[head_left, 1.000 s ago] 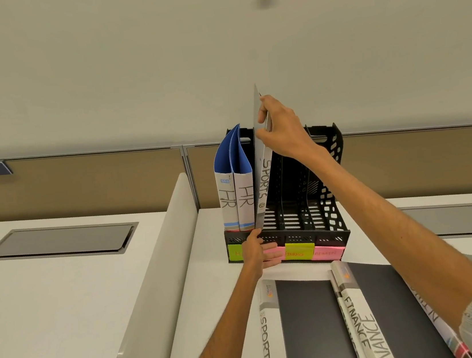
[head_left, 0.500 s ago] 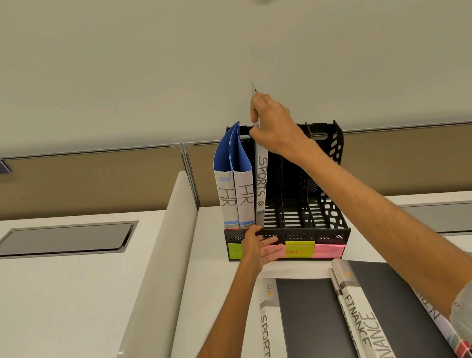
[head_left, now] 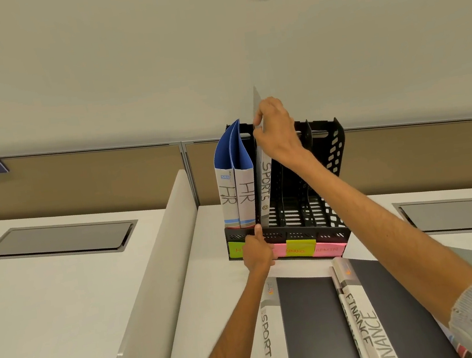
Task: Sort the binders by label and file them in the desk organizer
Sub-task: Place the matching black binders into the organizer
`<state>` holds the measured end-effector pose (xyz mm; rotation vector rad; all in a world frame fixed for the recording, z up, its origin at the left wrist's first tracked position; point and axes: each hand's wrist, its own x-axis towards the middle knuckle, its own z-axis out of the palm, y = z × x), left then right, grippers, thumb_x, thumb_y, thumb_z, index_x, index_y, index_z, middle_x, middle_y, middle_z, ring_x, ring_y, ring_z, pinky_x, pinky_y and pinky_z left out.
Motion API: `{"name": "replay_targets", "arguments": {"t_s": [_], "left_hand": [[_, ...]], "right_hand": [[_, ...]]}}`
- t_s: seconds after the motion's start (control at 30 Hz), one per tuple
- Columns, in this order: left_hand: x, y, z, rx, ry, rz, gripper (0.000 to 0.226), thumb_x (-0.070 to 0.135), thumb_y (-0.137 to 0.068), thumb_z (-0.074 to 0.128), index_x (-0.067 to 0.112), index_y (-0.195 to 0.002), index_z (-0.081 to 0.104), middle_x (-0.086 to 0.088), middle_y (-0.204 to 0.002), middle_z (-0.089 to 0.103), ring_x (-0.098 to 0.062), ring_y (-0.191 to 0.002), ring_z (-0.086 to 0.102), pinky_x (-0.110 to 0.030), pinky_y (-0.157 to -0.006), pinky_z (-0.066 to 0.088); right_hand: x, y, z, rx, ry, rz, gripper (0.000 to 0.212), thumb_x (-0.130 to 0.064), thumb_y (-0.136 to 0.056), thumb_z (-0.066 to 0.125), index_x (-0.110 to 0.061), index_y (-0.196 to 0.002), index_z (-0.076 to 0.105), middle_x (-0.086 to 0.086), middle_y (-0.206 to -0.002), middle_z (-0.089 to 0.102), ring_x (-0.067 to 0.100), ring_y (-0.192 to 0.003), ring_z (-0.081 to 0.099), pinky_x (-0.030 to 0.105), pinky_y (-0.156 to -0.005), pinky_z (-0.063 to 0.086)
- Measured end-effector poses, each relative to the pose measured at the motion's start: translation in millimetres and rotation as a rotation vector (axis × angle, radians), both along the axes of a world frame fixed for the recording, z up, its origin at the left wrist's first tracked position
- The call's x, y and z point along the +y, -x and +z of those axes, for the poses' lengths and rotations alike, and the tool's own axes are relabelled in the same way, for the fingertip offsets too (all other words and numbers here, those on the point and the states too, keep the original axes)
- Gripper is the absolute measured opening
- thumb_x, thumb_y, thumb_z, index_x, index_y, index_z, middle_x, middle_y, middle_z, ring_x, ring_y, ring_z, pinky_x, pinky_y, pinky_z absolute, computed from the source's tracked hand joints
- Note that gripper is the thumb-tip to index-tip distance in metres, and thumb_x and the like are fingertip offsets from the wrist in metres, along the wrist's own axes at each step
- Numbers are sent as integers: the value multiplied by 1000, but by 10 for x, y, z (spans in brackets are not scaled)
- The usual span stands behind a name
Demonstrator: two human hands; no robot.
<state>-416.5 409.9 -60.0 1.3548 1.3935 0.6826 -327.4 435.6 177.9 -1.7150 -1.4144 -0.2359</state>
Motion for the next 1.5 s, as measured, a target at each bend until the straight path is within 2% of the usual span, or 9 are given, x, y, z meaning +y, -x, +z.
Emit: {"name": "replay_targets", "arguments": {"t_s": [0.13,0.4,0.53,0.67,0.8,0.93,1.1,1.27,1.5], "left_hand": [[-10,-2,-44,106,-88,-22,52,52,-101,23,9,-108,51,-10,-99,68,-24,-80,70,-43,-70,61],[18,-34,-105,322,-220,-29,64,76,-85,40,14,-93,58,-1,-85,67,-16,-78,63,-30,-68,48],[93,-66,-70,326,-197,65,63,77,-82,46,17,-91,64,0,-86,68,-14,-75,57,-29,-66,45],[93,-8,-137,233,-195,12,56,74,-82,50,19,-78,61,2,-78,68,-14,-73,62,-34,-74,55],[-20,105,-197,184,-154,-87,61,75,-76,58,21,-104,53,3,-98,67,-20,-88,68,-40,-85,56],[-146,217,-168,189,-137,-80,63,74,-77,58,22,-113,50,4,-108,64,-21,-94,67,-41,-88,55],[-301,464,-87,218,-129,-85,57,62,-81,64,20,-117,48,1,-111,65,-23,-98,67,-42,-90,55],[-515,863,-112,285,-95,-70,55,54,-84,66,14,-119,53,-7,-120,65,-27,-108,62,-35,-91,48],[-924,1200,-200,387,-60,-120,48,35,-91,64,4,-127,56,-12,-130,61,-29,-118,58,-35,-95,47]], "right_hand": [[-42,33,-313,146,44,-46,17,6,-88,48,-10,-89,53,16,-150,34,29,-133,42,42,-106,35],[61,-7,-209,143,28,-10,15,-4,-97,44,-7,-100,58,12,-128,51,19,-101,57,23,-82,47],[112,-55,-129,127,171,62,33,-18,-105,33,-9,-130,51,14,-140,46,23,-118,53,41,-105,42],[55,-3,-460,78,285,141,31,-26,-106,27,-14,-93,52,13,-116,55,18,-94,56,43,-90,48],[27,31,-664,221,381,182,40,-46,-105,21,-23,-89,49,-4,-85,53,6,-75,51,31,-74,39],[45,47,-587,326,457,292,60,-60,-99,15,-26,-148,27,9,-136,50,26,-116,56,29,-78,48],[-97,38,-607,580,356,334,66,-61,-98,14,-37,-152,-15,12,-163,11,40,-141,32,60,-104,37],[-524,94,-933,894,299,275,67,-62,-98,19,-32,-154,-2,7,-162,15,35,-144,27,64,-110,30],[-1287,374,-1599,696,594,137,74,-61,-99,17,-8,-150,28,16,-153,36,31,-138,39,50,-116,28]]}}
